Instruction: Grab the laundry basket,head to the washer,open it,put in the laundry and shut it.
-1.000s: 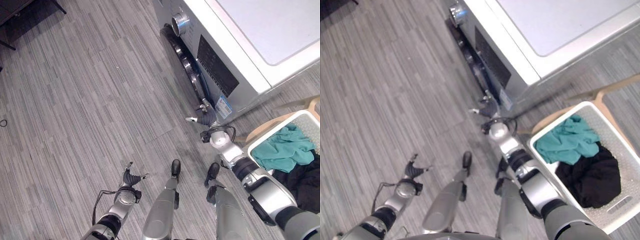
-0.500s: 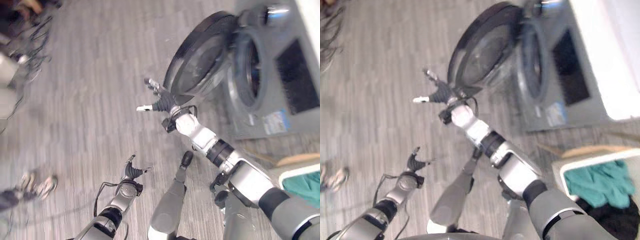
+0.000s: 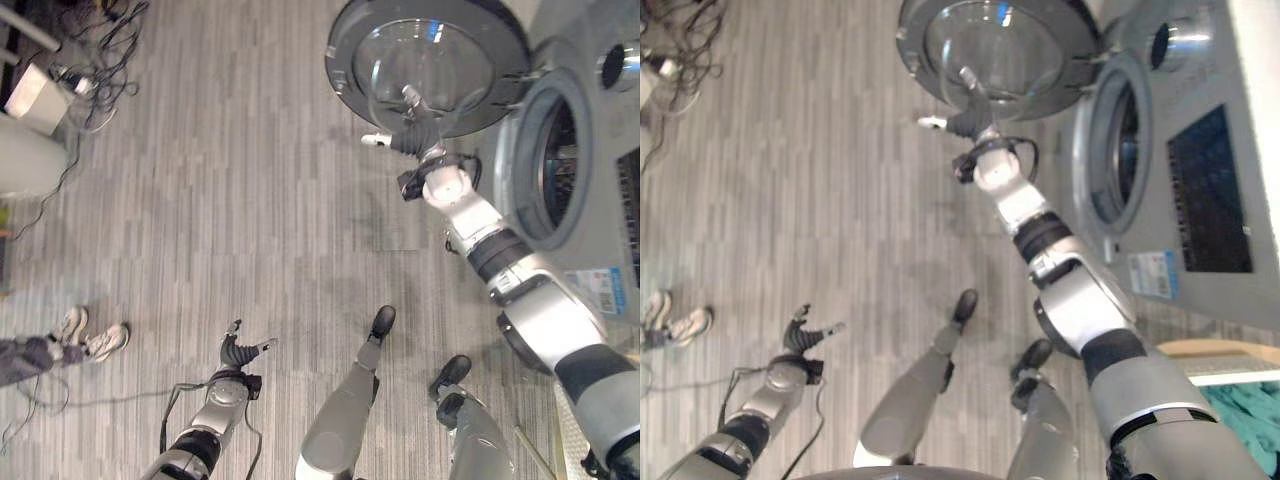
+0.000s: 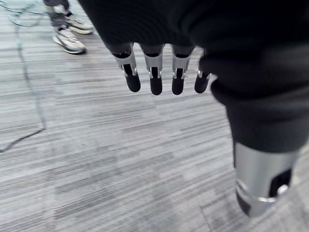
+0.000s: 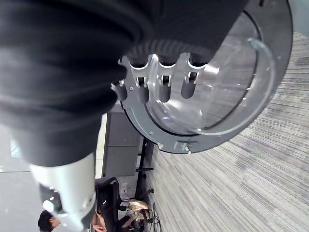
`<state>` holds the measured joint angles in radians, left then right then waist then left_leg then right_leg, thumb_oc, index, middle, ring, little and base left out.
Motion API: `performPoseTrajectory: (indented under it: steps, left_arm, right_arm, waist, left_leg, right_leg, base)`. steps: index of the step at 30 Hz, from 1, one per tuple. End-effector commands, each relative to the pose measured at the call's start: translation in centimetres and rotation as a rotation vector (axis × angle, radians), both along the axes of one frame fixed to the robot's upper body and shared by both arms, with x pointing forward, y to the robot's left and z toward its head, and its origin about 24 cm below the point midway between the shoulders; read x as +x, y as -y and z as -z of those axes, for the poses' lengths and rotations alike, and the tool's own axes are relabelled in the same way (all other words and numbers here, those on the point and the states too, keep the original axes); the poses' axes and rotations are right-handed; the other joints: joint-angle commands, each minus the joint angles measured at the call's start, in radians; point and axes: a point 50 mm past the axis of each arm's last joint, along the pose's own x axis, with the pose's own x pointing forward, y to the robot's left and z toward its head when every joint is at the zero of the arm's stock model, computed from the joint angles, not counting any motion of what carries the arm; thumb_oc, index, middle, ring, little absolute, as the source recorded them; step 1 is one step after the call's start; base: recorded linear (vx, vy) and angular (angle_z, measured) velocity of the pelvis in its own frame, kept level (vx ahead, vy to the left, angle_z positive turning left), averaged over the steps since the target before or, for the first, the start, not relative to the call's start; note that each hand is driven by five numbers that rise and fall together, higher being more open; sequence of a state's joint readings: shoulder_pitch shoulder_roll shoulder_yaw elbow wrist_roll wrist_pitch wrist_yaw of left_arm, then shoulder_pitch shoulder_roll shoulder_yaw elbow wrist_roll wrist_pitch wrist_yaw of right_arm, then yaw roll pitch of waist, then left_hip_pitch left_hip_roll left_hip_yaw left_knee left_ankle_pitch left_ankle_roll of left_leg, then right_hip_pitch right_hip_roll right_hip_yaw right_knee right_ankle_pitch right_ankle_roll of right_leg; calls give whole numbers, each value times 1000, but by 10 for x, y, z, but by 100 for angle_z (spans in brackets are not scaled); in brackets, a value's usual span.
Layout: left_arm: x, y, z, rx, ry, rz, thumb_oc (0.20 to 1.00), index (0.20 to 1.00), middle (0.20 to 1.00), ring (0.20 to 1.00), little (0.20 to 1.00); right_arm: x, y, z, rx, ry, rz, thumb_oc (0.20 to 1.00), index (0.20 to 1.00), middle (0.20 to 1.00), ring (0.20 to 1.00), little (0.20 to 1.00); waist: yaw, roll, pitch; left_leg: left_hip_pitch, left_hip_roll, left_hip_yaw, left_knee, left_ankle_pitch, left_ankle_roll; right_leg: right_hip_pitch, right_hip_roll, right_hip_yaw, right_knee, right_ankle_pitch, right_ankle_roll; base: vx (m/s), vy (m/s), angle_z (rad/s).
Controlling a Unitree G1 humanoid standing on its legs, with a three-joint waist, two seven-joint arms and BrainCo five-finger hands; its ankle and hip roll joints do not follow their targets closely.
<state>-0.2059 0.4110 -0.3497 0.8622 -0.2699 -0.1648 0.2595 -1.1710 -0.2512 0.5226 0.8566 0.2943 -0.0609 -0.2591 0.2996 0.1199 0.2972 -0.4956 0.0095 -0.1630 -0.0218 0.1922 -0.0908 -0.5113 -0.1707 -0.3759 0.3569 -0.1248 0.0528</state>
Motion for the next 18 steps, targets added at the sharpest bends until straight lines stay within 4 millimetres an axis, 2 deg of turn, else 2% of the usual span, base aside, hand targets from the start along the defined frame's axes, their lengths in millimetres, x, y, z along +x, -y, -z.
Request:
performPoseTrajectory:
  steps: [1,2,3,4,5,6,11,12,13,16,17,18]
  left_arm:
    - [14,-17,-18,56,58,-25,1000,1000,1000,1000,1000]
    - [16,-17,-21,60,74,-24,1000,1000,1000,1000,1000]
    - [15,-18,-22,58,78,-30,1000,1000,1000,1000,1000]
    - [16,-18,-24,59,88,-29,1000,1000,1000,1000,1000]
    - [15,-15,-24,62,91,-14,1000,1000,1000,1000,1000]
    - [15,-15,-24,61,91,-14,1000,1000,1000,1000,1000]
    - [18,-7,-30,54,133,-10,1000,1000,1000,1000,1000]
    - [18,-5,-29,62,131,-2,1000,1000,1000,1000,1000]
    - [18,-5,-29,62,130,-2,1000,1000,1000,1000,1000]
    - [21,-2,-33,81,148,16,1000,1000,1000,1000,1000]
    - [21,-2,-33,81,148,16,1000,1000,1000,1000,1000]
    - [22,-2,-36,96,156,27,1000,1000,1000,1000,1000]
  right_arm:
    - [-15,-22,-15,-45,111,-133,1000,1000,1000,1000,1000]
    - [-20,-25,-10,-82,124,-160,1000,1000,1000,1000,1000]
    - [-24,-29,-5,-98,125,-186,1000,1000,1000,1000,1000]
    - [-29,-29,1,-133,136,-203,1000,1000,1000,1000,1000]
    - [-37,-26,22,-184,119,-227,1000,1000,1000,1000,1000]
    - [-37,-25,22,-184,118,-227,1000,1000,1000,1000,1000]
    - [-59,-11,72,-263,44,-264,1000,1000,1000,1000,1000]
    - [-69,-6,92,-297,-2,-283,1000,1000,1000,1000,1000]
    - [-69,-6,92,-297,-3,-283,1000,1000,1000,1000,1000]
    - [-83,5,118,-313,-67,-289,1000,1000,1000,1000,1000]
    - [-83,6,119,-314,-67,-289,1000,1000,1000,1000,1000]
    - [-93,13,134,-311,-109,-291,1000,1000,1000,1000,1000]
  waist:
    - [-6,-60,65]
    - [-15,-68,72]
    - [-16,-71,70]
    - [-29,-79,77]
    - [-50,-87,76]
    - [-50,-87,76]
    - [-126,-98,70]
    - [-152,-100,66]
    - [-152,-100,65]
    - [-195,-96,68]
    - [-194,-96,68]
    - [-231,-97,71]
  left_leg:
    - [81,-97,98,50,-147,33]
    - [88,-90,118,55,-156,33]
    - [111,-75,126,53,-186,29]
    - [106,-76,141,58,-167,36]
    - [129,-72,153,61,-177,39]
    - [130,-72,153,60,-177,38]
    - [166,-63,181,64,-196,45]
    - [177,-55,195,65,-204,49]
    - [177,-55,195,65,-204,49]
    - [183,-48,212,93,-224,48]
    - [183,-48,212,94,-224,48]
    - [181,-37,225,135,-243,40]
  right_leg:
    - [124,-25,16,-345,204,85]
    - [119,-27,5,-326,205,87]
    - [128,-16,12,-318,179,93]
    - [118,-26,-3,-314,203,87]
    - [127,-23,5,-315,199,83]
    - [128,-23,5,-315,199,83]
    - [147,-10,53,-322,189,73]
    - [148,-3,74,-319,181,68]
    - [148,-3,75,-318,181,68]
    - [143,7,108,-299,168,59]
    - [143,7,108,-299,168,59]
    - [152,25,140,-301,154,49]
  base:
    - [-105,139,-45]
    - [-5,39,-47]
    - [-14,16,-48]
    - [22,-58,-53]
    - [-56,-34,-46]
    - [43,-51,-45]
    - [27,1,-26]
    - [21,-4,-45]
    - [18,-31,-51]
    - [8,-55,-40]
    - [7,-73,-17]
    - [3,-92,-8]
